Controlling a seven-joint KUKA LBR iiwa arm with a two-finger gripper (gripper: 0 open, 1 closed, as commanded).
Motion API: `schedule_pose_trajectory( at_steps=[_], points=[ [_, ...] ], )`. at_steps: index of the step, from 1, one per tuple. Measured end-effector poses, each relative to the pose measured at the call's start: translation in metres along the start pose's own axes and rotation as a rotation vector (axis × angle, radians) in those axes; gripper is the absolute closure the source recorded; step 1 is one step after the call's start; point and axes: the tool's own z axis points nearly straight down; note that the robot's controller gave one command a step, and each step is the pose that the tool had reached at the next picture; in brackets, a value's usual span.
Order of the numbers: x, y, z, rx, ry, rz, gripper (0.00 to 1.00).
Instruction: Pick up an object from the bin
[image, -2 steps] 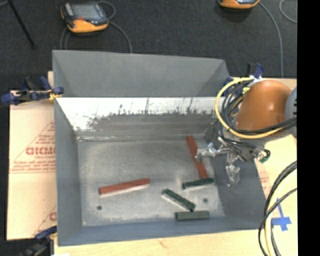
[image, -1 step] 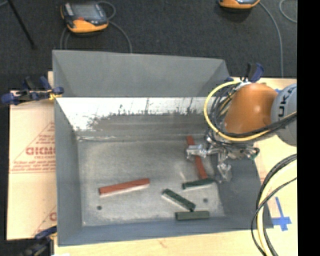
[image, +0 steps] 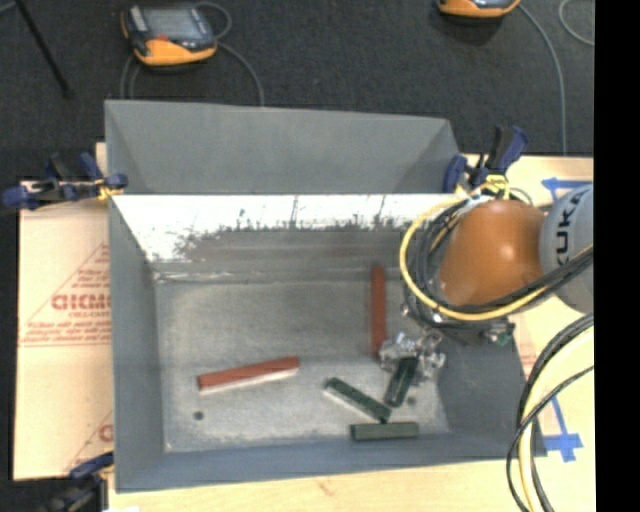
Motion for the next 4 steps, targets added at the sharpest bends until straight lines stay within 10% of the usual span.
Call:
schedule_pose_trajectory(
  at_steps=[1,2,3,4],
  points=[
    [0.0,0.0,0.0,0.0,0.0,-0.001,1.0],
    [0.018,0.011,-0.127,-0.003,0.001,0.001,1.0],
    [0.018,0.011,-0.127,-0.004,0.0,0.002,0.0],
    [0.018,0.011,-0.127,-0.004,0.0,0.003,0.0]
  ],
)
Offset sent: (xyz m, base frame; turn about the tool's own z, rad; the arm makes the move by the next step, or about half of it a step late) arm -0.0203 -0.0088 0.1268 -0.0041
